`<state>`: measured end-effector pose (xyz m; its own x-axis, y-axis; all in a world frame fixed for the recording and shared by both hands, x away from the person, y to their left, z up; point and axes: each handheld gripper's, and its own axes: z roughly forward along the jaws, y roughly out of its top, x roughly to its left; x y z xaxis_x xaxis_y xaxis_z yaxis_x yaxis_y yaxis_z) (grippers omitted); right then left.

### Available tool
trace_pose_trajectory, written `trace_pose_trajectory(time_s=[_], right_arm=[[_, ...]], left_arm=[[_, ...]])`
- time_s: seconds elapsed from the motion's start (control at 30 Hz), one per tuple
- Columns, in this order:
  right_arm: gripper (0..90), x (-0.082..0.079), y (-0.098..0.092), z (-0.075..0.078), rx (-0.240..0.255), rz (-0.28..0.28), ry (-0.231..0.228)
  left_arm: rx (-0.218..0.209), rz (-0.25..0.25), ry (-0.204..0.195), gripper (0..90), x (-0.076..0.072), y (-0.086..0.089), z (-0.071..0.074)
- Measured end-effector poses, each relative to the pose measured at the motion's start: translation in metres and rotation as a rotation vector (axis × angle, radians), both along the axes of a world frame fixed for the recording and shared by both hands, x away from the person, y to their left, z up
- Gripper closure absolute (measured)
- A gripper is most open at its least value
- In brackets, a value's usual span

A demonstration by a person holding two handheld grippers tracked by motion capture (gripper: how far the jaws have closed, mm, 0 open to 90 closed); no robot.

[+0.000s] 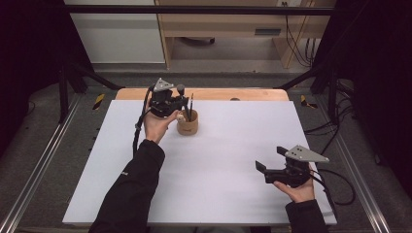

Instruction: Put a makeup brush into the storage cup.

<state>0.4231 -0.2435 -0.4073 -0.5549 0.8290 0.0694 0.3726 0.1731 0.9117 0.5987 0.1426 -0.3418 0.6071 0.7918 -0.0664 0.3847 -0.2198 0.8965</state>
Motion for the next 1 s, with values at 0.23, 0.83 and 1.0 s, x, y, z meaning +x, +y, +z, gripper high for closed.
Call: trace_pose_trajectory(time_s=[0.23, 0.83, 1.0], right_arm=[[5.5, 0.0, 0.0, 0.0, -0.002, 0.003, 0.002], [5.4, 0.0, 0.001, -0.001, -0.003, 0.005, 0.005], [5.4, 0.001, 0.002, -0.001, -0.005, 0.006, 0.006]], left_arm=[[0.003, 0.011, 0.013, 76.5, 0.006, 0.001, -0.006], [0.046, 0.006, 0.021, 76.5, 0.008, -0.007, -0.018], [0.044, 0.012, 0.037, 76.5, 0.009, -0.004, -0.025]])
